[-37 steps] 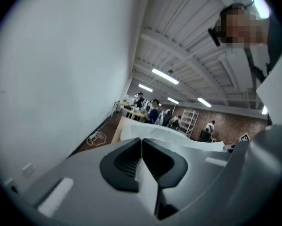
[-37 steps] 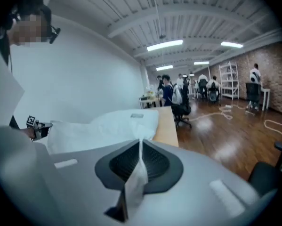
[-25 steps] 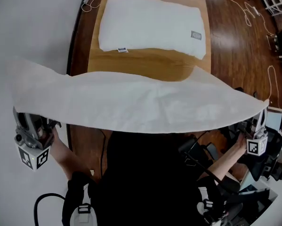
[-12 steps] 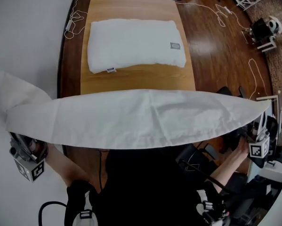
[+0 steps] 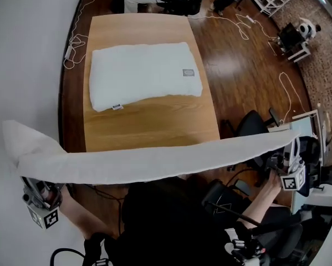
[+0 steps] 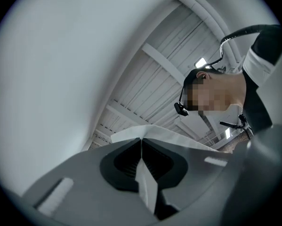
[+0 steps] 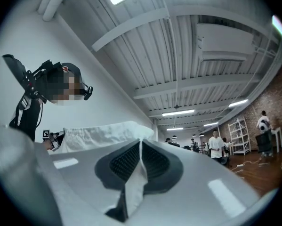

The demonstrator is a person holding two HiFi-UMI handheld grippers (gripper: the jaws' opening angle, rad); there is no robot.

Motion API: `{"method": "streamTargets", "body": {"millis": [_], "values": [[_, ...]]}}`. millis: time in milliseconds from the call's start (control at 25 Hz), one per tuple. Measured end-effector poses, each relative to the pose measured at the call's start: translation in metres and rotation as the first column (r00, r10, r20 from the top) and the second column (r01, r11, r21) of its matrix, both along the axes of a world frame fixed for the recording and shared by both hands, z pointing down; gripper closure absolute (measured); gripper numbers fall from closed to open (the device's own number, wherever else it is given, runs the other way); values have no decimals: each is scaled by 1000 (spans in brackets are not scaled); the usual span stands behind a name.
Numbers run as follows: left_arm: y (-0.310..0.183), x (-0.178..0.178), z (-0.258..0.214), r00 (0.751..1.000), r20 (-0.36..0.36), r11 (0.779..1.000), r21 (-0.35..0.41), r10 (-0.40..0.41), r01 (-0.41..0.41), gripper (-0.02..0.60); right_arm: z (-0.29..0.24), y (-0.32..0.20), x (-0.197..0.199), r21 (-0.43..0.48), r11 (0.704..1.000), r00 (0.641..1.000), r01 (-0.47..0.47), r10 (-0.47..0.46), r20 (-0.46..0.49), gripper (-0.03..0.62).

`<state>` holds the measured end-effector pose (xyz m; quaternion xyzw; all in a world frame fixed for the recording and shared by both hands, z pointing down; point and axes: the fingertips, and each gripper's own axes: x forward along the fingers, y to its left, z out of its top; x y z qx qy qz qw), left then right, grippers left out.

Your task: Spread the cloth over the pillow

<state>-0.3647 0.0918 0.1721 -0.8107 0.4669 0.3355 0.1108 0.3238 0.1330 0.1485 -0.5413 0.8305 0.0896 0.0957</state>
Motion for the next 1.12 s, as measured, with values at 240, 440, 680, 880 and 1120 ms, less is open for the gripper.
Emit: {"method": "streamTargets", "body": {"millis": [240, 440, 680, 880, 1120], "values": [[-27, 42, 15, 998, 31, 995, -81, -60, 63, 569, 41, -48, 47, -22, 998, 996, 50, -48, 77, 577], [-101, 42, 36, 997, 32, 991, -115, -69, 73, 569, 80, -124, 51, -40, 995, 991, 86, -81, 110, 577], [-220, 59, 37, 991, 93, 971, -209, -97, 115, 569, 79, -244, 70, -46, 983, 977, 179, -172, 122, 577], [-322, 72, 99, 990, 86, 911, -388, -113, 137, 569, 132, -365, 97, -175, 969, 978, 176, -152, 143, 577], [-443, 75, 217, 991, 103, 801, -585, -80, 125, 569, 242, -501, 105, -381, 911, 982, 159, -108, 152, 577]]}}
